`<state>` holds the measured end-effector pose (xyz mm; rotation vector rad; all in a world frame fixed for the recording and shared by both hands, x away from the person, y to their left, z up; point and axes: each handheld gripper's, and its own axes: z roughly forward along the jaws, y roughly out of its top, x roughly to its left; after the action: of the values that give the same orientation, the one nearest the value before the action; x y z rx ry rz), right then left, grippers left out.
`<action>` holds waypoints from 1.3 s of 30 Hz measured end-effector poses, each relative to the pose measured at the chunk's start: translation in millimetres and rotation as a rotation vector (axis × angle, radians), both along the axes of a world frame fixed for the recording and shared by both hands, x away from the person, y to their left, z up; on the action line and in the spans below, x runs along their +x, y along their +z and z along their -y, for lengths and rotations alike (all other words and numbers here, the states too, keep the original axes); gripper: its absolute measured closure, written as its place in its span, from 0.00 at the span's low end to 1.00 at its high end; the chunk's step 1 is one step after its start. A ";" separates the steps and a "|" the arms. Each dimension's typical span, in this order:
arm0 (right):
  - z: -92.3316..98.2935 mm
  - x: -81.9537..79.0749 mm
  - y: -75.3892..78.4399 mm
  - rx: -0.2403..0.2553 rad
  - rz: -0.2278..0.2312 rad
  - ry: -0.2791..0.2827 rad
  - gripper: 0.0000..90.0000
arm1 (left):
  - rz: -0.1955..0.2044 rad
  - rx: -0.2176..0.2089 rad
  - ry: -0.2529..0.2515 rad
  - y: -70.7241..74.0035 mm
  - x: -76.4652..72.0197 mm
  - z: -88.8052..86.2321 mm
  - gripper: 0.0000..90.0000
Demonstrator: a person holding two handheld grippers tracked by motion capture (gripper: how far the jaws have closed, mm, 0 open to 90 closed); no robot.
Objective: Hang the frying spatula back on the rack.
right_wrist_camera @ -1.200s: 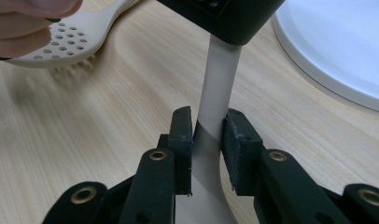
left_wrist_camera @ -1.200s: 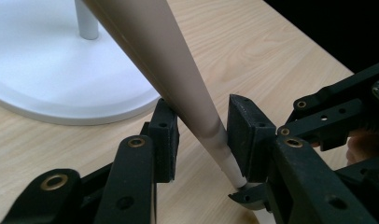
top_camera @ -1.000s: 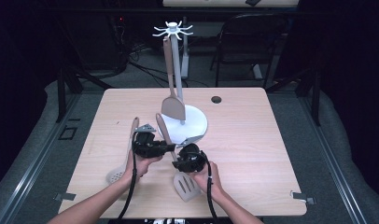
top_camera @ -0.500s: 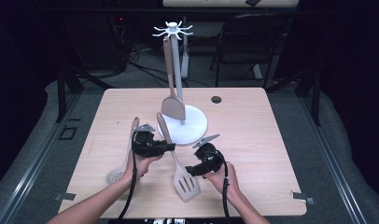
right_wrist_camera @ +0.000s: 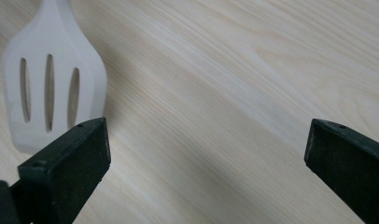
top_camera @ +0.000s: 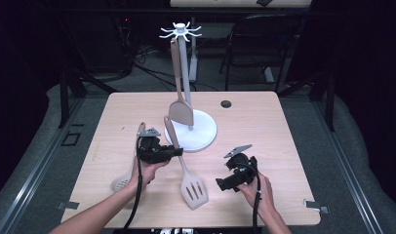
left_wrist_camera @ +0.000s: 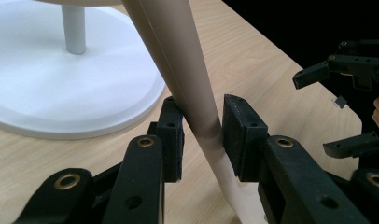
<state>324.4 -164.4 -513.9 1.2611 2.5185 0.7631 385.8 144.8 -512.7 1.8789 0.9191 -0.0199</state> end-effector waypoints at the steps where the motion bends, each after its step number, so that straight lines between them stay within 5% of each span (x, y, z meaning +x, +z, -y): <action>1: 5.1 -1.8 0.4 -0.008 0.008 -0.011 0.00 | 0.000 -0.006 0.000 0.4 0.3 0.0 0.78; 10: 24.3 -1.9 -1.8 -0.016 0.014 -0.045 0.01 | -0.008 -0.067 -0.002 8.8 4.4 -0.4 0.82; 13: 23.6 -0.5 -2.6 -0.005 0.026 -0.051 0.01 | -0.050 -0.127 -0.016 13.4 7.0 -0.6 0.85; 29: 23.5 1.9 -0.6 -0.035 0.033 -0.050 0.02 | 0.099 -0.076 -0.078 50.0 4.1 -1.3 0.86; 39: 22.3 2.1 0.4 -0.052 0.047 -0.043 0.02 | 0.141 -0.053 -0.091 63.3 8.6 1.7 0.86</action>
<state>326.5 -186.6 -513.5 1.2614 2.4496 0.7051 394.4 143.2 -449.3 1.8470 0.7300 0.0328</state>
